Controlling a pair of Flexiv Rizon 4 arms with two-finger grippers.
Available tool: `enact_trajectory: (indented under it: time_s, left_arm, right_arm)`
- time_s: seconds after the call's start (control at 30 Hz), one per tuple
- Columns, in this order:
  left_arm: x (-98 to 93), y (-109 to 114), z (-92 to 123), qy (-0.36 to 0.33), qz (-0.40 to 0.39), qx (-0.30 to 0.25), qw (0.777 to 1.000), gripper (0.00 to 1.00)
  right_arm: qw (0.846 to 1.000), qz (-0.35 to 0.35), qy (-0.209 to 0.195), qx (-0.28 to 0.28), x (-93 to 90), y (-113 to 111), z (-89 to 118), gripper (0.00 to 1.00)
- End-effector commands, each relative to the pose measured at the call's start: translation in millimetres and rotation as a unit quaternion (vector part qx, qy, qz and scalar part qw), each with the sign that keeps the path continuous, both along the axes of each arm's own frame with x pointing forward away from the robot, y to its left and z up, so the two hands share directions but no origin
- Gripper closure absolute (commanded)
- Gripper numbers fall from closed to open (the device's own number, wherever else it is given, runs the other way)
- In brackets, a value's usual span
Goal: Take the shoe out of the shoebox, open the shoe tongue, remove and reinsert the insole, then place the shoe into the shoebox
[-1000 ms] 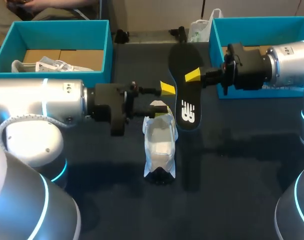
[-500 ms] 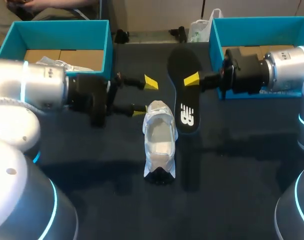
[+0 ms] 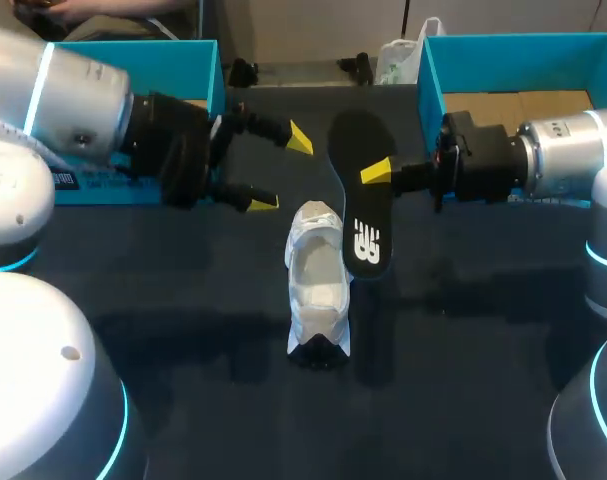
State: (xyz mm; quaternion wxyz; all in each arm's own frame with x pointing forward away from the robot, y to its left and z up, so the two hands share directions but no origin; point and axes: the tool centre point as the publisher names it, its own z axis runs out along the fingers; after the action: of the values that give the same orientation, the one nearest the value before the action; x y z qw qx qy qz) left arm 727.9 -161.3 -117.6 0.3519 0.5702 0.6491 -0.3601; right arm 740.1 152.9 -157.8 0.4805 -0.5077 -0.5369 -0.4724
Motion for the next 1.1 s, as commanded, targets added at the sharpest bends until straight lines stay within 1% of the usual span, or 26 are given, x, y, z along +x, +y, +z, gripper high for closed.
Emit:
enact_trajectory:
  time_s: [0.03, 0.17, 0.2, 0.23, 0.27, 0.3, 0.33, 0.37, 0.4, 0.43, 0.47, 0.5, 0.57, 0.67, 0.77, 0.87, 1.0, 1.1]
  left_arm:
    - [3.8, -3, 2, 0.005, -0.004, 0.041, 0.999, 0.0]
    - [3.8, -3, 2, 0.005, -0.004, 0.041, 0.999, 0.0]
    - [0.1, -6, 8, 0.015, -0.006, 0.031, 0.999, 0.0]
    - [-2.6, -9, 14, 0.018, -0.01, 0.037, 0.999, 0.0]
    - [-5.9, -12, 18, 0.013, -0.01, 0.055, 0.998, 0.0]
    - [-8.4, -14, 22, 0.023, -0.017, 0.057, 0.998, 0.0]
    - [-9.9, -15, 23, 0.028, -0.011, 0.085, 0.996, 0.0]
    - [-11.1, -17, 25, 0.026, -0.016, 0.084, 0.996, 0.0]
    - [-12.1, -17, 27, 0.031, -0.022, 0.096, 0.995, 0.0]
    - [-11.3, -18, 27, 0.022, -0.011, 0.116, 0.993, 0.0]
    - [-12.6, -18, 29, 0.024, -0.023, 0.126, 0.992, 0.0]
    - [-13.1, -19, 29, 0.026, -0.017, 0.137, 0.99, 0.0]
    - [-12.7, -20, 31, 0.02, -0.022, 0.147, 0.989, 0.0]
    - [-12.7, -22, 34, 0.013, -0.033, 0.18, 0.983, 0.0]
    - [-10.3, -24, 31, 0.015, -0.038, 0.21, 0.977, 0.0]
    - [-7.3, -26, 29, 0.002, -0.044, 0.237, 0.971, 0.0]
    - [3.6, -28, 28, 0.007, -0.035, 0.264, 0.964, 0.0]
    - [10.1, -30, 31, 0.007, -0.039, 0.287, 0.957, 0.0]
  right_arm:
    - [1.0, 0.0, -0.001, -0.001, 0.7, 4, -3, 1.0]
    - [1.0, 0.003, -0.004, -0.005, 1.0, 5, -4, 1.0]
    - [1.0, 0.005, -0.003, -0.008, 1.0, 6, -5, 1.0]
    - [1.0, 0.006, -0.003, -0.009, 1.0, 6, -6, 1.0]
    - [1.0, 0.007, -0.002, -0.009, 1.0, 7, -7, 1.0]
    - [1.0, 0.009, -0.001, -0.01, 1.1, 7, -8, 1.0]
    - [1.0, 0.01, -0.001, -0.01, 1.0, 7, -8, 1.0]
    - [1.0, 0.011, -0.001, -0.011, 1.1, 7, -8, 1.0]
    - [1.0, 0.011, 0.0, -0.011, 1.1, 7, -8, 1.0]
    - [1.0, 0.011, -0.001, -0.012, 1.2, 7, -9, 1.0]
    - [1.0, 0.012, -0.001, -0.013, 1.2, 7, -9, 1.0]
    - [1.0, 0.012, -0.001, -0.013, 1.2, 7, -9, 1.0]
    - [1.0, 0.013, -0.002, -0.014, 1.4, 8, -9, 1.0]
    - [1.0, 0.017, -0.004, -0.018, 1.4, 10, -10, 1.0]
    - [0.999, 0.025, -0.003, -0.026, 1.4, 13, -12, 1.0]
    - [0.999, 0.03, -0.003, -0.028, 1.5, 16, -14, 1.0]
    - [0.999, 0.033, -0.004, -0.032, 1.3, 17, -15, 1.0]
    - [0.999, 0.034, -0.004, -0.032, 1.4, 18, -15, 1.0]
